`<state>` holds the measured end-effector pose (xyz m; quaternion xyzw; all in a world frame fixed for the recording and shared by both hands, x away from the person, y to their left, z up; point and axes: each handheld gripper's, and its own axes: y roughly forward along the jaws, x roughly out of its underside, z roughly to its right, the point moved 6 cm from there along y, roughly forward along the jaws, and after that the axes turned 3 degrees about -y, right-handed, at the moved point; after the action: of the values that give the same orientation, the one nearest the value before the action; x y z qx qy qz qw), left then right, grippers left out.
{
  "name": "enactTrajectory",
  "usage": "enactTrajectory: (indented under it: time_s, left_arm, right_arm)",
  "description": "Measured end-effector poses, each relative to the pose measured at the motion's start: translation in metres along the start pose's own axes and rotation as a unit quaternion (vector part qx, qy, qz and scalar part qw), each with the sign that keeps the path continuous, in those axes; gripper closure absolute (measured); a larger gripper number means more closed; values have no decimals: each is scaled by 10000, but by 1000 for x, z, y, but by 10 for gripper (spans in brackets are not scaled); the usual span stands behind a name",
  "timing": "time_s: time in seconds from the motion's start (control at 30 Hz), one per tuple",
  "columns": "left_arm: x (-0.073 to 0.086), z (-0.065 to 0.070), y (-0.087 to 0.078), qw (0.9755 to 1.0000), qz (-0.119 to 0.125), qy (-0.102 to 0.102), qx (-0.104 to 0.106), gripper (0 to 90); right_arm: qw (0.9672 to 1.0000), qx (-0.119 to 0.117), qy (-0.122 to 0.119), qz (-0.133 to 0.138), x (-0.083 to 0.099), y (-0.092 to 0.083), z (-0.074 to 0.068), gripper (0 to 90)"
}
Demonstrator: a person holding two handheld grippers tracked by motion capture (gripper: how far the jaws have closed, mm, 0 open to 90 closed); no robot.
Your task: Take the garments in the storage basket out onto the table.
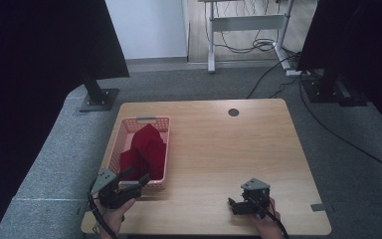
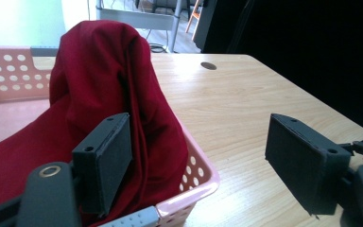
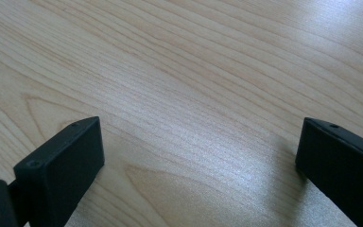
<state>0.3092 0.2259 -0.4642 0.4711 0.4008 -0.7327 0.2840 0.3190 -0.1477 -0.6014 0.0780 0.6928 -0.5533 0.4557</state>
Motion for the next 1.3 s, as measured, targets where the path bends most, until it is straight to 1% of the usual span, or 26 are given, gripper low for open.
enactTrajectory:
  time_s: [0.13, 0.23, 0.37, 0.47, 0.73, 0.97, 1.03, 1.13, 1.3]
  left_arm:
    - [-4, -4, 1, 10000, -10, 13, -60, 224]
    - [-6, -7, 1, 10000, 14, -21, -80, 225]
    - [-8, -10, 1, 9999, -23, 38, -134, 215]
    - [-9, -13, 1, 9999, -8, -6, -143, 217]
    - [-12, -17, 1, 9998, 24, -15, -197, 230]
    - [-12, -17, 7, 9998, -26, -38, -201, 229]
    - [-12, -19, 8, 9997, -54, -21, -233, 228]
    - [-11, -22, 11, 9996, -93, -51, -262, 228]
    - [-11, -26, 13, 9995, -98, -76, -299, 224]
  right_arm:
    - [10000, 0, 3, 2, 0, 0, 0, 15]
    - [10000, -1, 2, 2, 0, 0, 0, 15]
    - [10000, 0, 1, 1, 0, 0, 0, 15]
    - [10000, 0, 0, 0, 0, 0, 0, 15]
    - [10000, 5, 5, 0, 0, 0, 0, 15]
    - [10000, 5, 6, 0, 0, 0, 0, 15]
    - [10000, 5, 6, 0, 0, 0, 0, 15]
    - [10000, 5, 7, -1, 0, 0, 0, 15]
    - [10000, 7, 8, 0, 0, 0, 0, 15]
